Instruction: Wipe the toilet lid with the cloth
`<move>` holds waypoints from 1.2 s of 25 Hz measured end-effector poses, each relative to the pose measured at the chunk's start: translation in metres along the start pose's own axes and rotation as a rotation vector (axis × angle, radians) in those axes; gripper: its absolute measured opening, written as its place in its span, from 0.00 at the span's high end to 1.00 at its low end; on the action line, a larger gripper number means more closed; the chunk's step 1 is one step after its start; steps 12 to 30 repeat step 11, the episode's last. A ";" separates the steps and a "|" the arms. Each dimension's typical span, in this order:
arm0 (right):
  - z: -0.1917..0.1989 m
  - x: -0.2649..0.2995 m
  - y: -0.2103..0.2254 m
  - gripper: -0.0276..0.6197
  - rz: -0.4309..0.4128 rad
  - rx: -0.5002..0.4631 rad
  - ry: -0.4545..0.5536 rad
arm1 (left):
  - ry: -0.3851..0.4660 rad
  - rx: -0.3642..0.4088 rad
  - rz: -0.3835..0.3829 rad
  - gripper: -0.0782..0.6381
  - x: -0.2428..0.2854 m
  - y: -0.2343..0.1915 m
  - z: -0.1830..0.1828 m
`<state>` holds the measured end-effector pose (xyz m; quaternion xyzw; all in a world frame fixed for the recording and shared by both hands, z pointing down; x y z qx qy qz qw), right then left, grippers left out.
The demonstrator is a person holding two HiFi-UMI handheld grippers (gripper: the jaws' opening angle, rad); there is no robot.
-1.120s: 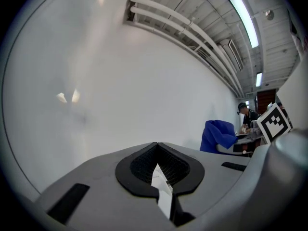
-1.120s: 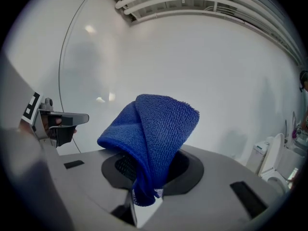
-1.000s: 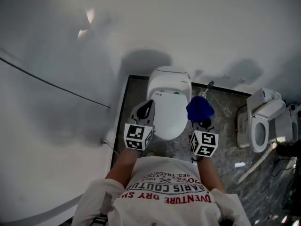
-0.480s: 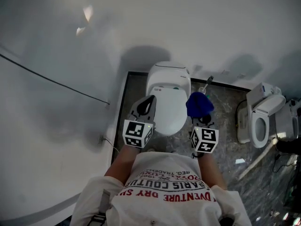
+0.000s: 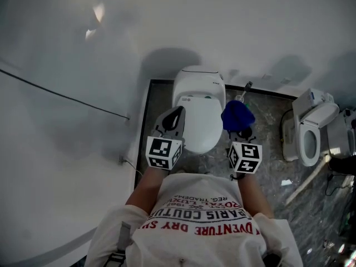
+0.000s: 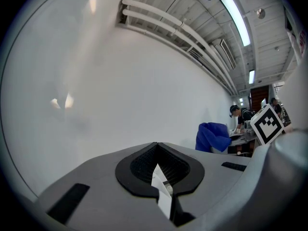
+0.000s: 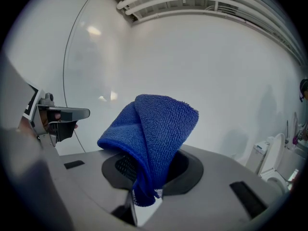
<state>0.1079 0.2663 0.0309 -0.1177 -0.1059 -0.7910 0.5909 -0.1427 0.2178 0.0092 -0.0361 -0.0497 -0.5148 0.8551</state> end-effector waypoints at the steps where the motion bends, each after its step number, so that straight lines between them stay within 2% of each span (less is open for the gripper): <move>1: 0.000 0.000 0.000 0.82 0.001 0.005 -0.002 | 0.001 -0.001 -0.001 0.88 0.000 -0.001 0.000; 11: 0.004 0.003 0.000 0.82 0.009 0.005 -0.018 | -0.004 -0.034 -0.018 0.88 0.000 -0.004 0.005; 30: 0.004 0.003 0.000 0.82 0.009 0.005 -0.018 | -0.004 -0.034 -0.018 0.88 0.000 -0.004 0.005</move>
Point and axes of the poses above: the fingertips, and each gripper's own axes: x forward along the fingers, y to its right, z out of its underside, the point moved 9 cm from there along -x, backward along the fingers, and after that the axes turned 9 degrees about -z, right-handed, at the moved point
